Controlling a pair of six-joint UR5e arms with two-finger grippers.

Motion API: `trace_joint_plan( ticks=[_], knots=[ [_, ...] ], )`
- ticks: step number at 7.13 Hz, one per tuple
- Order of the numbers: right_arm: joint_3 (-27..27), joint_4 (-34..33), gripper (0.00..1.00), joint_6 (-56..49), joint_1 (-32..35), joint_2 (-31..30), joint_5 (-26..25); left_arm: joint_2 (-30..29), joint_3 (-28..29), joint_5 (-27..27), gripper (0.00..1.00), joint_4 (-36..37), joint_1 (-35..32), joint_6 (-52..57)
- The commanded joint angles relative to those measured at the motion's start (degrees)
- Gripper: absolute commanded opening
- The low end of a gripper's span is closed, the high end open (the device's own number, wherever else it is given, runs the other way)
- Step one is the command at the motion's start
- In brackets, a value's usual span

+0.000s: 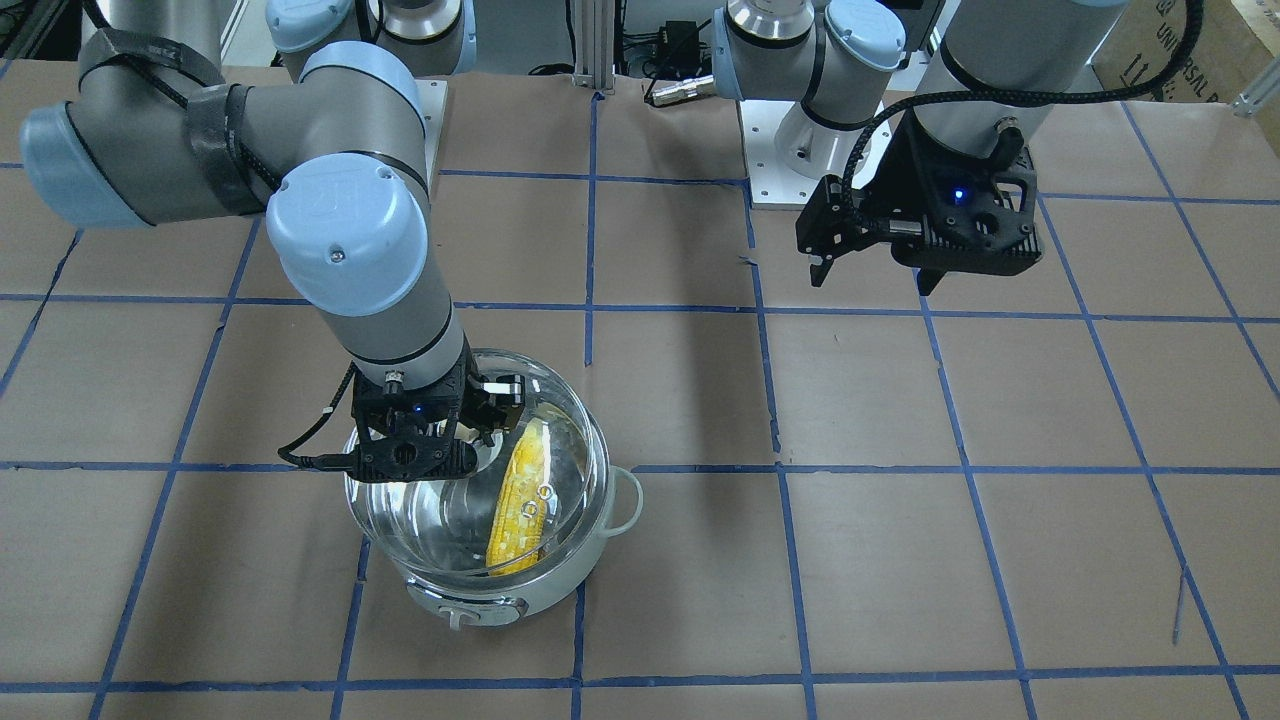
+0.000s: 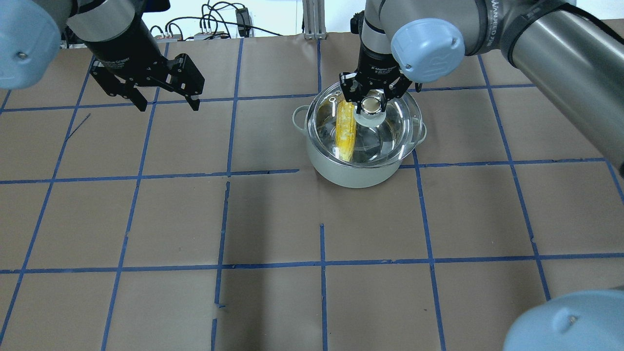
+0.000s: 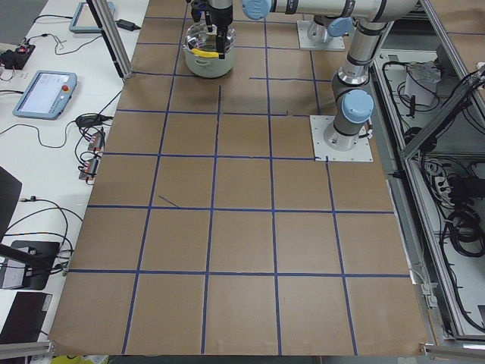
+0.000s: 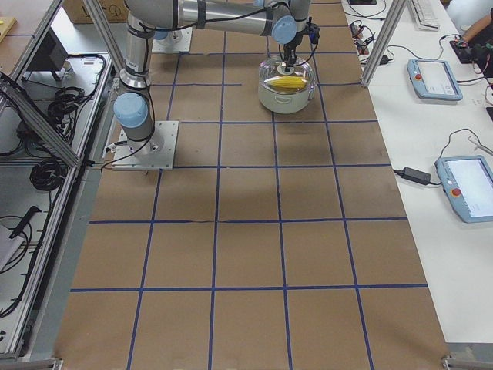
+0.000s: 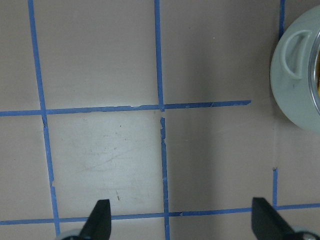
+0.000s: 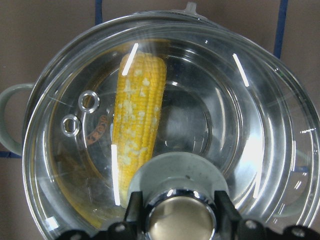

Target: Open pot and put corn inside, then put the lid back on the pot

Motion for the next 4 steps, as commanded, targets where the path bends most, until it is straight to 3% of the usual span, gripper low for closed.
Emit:
trace_joint_plan(
  ticks=[1,4],
  knots=[
    [-0.09,-0.1,0.12,0.33,0.92,0.46,-0.05,0.02,0.08,-0.06,1.0,0.93,0.49,0.41],
    [-2.02,-0.18,0.12,0.6,1.27,2.31,-0.14,-0.16,-0.01,0.2,1.0,0.84,0.49,0.41]
  ],
)
